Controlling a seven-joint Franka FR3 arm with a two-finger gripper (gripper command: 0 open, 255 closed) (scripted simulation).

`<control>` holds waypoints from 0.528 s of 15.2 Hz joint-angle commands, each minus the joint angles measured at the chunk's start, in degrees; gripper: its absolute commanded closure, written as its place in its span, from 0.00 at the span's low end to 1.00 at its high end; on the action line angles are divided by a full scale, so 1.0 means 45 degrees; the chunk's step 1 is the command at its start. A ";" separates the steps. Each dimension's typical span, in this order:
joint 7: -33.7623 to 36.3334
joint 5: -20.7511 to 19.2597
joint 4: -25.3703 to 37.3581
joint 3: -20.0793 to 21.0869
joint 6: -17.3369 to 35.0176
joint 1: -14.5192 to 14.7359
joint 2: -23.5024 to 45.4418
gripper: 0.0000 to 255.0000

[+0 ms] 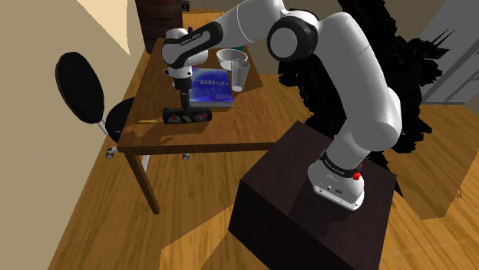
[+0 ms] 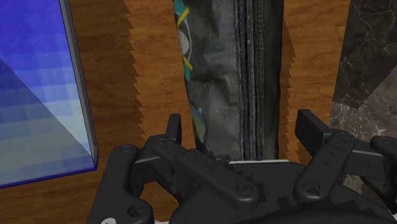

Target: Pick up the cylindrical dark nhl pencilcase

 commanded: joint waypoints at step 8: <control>-0.0026 0.0000 0.0038 -0.0003 0.0044 -0.0013 0.0080 1.00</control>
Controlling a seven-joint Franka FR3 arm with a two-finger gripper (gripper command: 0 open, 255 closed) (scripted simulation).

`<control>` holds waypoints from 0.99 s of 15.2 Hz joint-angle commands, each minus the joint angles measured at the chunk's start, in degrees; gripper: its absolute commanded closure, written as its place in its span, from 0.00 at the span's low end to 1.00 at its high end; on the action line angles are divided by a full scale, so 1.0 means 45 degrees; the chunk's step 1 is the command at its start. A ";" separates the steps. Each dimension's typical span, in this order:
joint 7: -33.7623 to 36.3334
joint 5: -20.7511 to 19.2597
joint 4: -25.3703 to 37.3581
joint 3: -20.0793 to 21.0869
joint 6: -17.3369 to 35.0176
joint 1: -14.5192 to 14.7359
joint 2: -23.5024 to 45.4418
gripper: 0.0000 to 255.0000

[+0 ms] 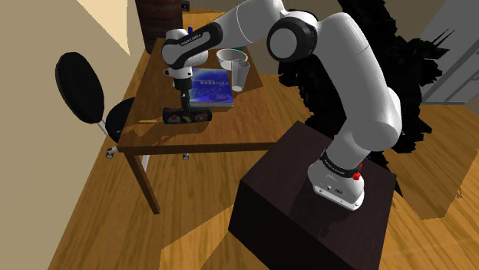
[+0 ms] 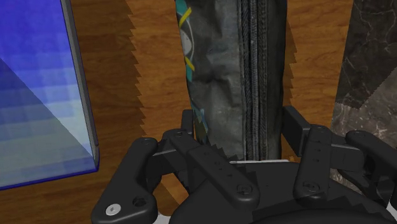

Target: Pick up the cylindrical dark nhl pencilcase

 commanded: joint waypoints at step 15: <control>0.0206 -0.0034 0.0003 -0.0007 -0.1096 -0.0018 -0.1103 1.00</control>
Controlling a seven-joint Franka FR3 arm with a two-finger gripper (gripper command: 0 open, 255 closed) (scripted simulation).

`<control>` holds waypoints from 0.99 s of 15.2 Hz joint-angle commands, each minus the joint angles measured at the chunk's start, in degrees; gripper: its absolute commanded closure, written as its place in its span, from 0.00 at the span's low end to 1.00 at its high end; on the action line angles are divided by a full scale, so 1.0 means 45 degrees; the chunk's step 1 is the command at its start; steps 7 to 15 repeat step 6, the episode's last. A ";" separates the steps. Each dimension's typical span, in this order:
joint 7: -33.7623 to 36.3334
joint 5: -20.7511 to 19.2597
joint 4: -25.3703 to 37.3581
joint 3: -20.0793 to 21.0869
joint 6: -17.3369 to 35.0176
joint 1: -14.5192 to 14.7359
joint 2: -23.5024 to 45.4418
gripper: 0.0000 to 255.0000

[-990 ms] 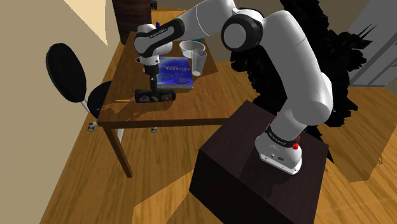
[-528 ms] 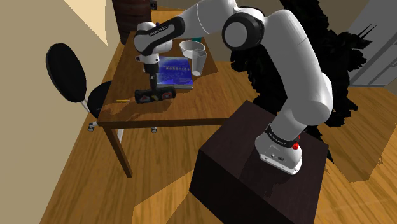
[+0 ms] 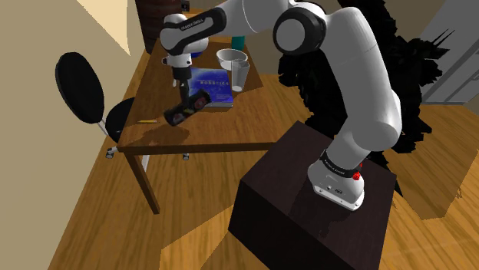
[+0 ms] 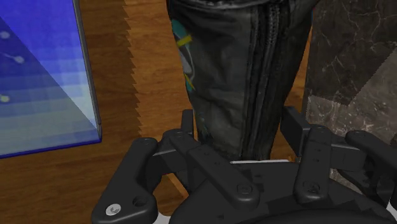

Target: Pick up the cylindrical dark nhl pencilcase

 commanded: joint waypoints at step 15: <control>0.0099 -0.0016 0.0112 -0.0001 -0.0577 -0.0015 -0.0483 1.00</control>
